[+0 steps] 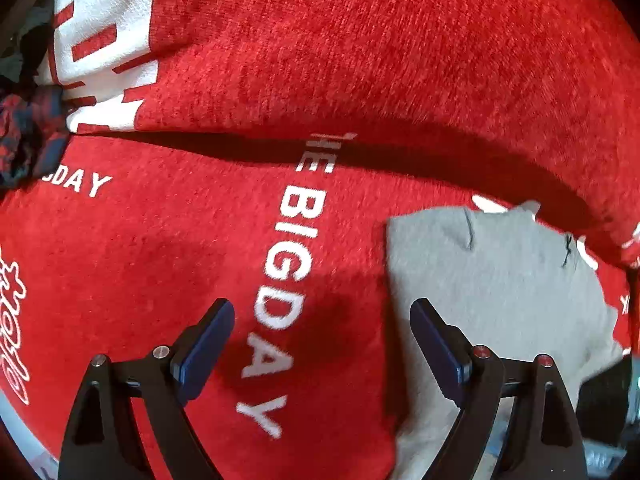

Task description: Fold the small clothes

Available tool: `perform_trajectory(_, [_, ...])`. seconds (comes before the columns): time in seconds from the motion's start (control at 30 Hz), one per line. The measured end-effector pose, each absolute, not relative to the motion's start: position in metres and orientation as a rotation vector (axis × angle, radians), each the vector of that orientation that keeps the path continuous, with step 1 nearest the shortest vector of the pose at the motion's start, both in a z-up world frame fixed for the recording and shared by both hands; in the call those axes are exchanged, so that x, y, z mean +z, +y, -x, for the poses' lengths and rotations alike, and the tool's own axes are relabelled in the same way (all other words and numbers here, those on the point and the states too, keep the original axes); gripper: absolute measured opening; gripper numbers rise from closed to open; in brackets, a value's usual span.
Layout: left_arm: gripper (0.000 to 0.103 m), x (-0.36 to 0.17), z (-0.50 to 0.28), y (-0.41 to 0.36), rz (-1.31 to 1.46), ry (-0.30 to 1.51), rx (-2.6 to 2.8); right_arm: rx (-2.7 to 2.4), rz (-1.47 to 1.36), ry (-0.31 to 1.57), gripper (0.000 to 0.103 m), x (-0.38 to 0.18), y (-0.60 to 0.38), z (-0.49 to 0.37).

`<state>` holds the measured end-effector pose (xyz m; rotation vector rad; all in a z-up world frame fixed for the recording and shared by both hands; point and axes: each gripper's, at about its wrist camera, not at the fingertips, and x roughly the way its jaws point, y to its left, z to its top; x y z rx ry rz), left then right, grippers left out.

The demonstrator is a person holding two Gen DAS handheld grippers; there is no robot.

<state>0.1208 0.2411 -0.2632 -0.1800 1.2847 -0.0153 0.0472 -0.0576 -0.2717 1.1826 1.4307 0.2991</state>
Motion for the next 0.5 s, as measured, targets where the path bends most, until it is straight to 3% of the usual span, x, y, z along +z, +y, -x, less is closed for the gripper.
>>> perform_trajectory(0.07, [0.089,-0.261,-0.117,0.245,0.154,1.284,-0.015,0.293,-1.189,1.423,0.041,-0.278,-0.046,-0.056])
perform_trajectory(0.13, [0.089,-0.26,-0.114,0.246,0.142,1.283,-0.024,0.291,-1.194,1.406,0.006,-0.282,-0.038,-0.067])
perform_trajectory(0.3, [0.089,-0.269,-0.112,0.225,0.105,1.307,-0.038,0.329,-1.146,1.467,0.006,-0.291,-0.017,-0.073])
perform_trajectory(0.37, [0.09,-0.272,-0.11,0.21,0.08,1.305,-0.05,0.342,-1.147,1.508,0.009,-0.292,-0.015,-0.073])
perform_trajectory(0.4, [0.09,-0.274,-0.109,0.202,0.054,1.304,-0.053,0.343,-1.118,1.523,0.015,-0.286,-0.02,-0.072])
perform_trajectory(0.43, [0.09,-0.277,-0.107,0.195,0.028,1.307,-0.054,0.335,-1.048,1.524,0.033,-0.275,-0.034,-0.069])
perform_trajectory(0.5, [0.09,-0.286,-0.104,0.18,-0.027,1.317,-0.046,0.303,-0.971,1.471,0.052,-0.257,-0.066,-0.063])
